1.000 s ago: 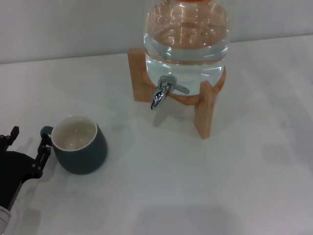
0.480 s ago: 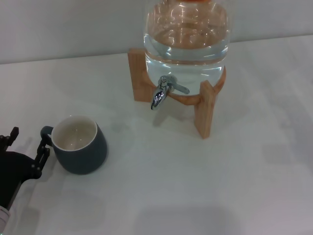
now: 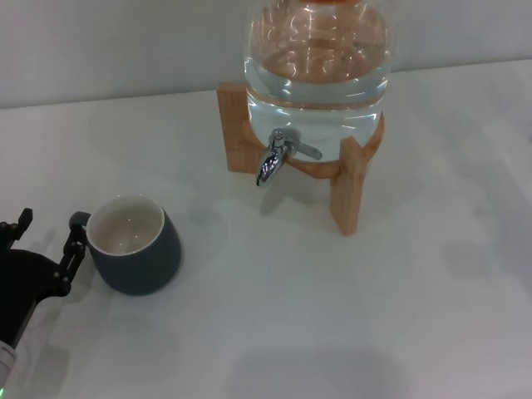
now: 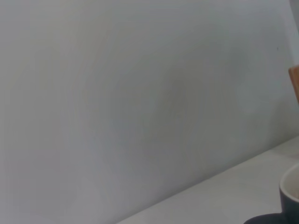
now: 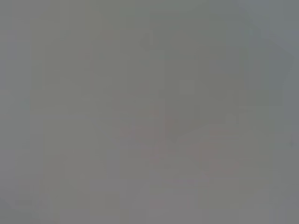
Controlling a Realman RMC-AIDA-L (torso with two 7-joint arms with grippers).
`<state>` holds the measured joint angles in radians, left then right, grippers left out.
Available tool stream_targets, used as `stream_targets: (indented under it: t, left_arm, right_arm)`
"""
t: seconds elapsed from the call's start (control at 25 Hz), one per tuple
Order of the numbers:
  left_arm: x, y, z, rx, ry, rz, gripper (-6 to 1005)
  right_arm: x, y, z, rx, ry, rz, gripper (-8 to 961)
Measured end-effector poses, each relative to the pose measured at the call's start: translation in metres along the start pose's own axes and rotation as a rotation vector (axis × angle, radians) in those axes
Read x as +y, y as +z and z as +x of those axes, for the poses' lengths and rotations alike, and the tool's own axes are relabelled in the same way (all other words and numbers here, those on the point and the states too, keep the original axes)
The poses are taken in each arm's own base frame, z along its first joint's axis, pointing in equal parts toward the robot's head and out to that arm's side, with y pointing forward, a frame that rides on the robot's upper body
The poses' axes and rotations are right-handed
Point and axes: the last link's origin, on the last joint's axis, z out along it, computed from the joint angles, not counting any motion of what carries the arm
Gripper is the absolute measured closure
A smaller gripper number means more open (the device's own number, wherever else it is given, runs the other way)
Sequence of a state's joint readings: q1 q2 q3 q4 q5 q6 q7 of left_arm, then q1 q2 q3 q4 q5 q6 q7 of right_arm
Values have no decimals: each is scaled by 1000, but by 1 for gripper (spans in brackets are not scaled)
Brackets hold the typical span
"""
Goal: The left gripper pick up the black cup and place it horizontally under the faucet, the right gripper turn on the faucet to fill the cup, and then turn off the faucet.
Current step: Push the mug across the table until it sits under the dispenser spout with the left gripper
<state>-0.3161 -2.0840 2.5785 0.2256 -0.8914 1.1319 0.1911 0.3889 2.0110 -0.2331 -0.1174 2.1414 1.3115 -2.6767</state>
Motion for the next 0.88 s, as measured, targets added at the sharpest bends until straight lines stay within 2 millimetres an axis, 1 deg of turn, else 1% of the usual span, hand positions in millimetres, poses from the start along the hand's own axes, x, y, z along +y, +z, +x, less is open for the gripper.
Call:
stream_targets:
  t: [0.4,0.88]
  left_arm:
    - [-1,5,1,-2,4,-7,368]
    - [2,8,2,-4,10,-28,369]
  right_arm:
    - [1,2,-1,-4,1,-4,98]
    - [3,4,-1,-7,2,-8,98]
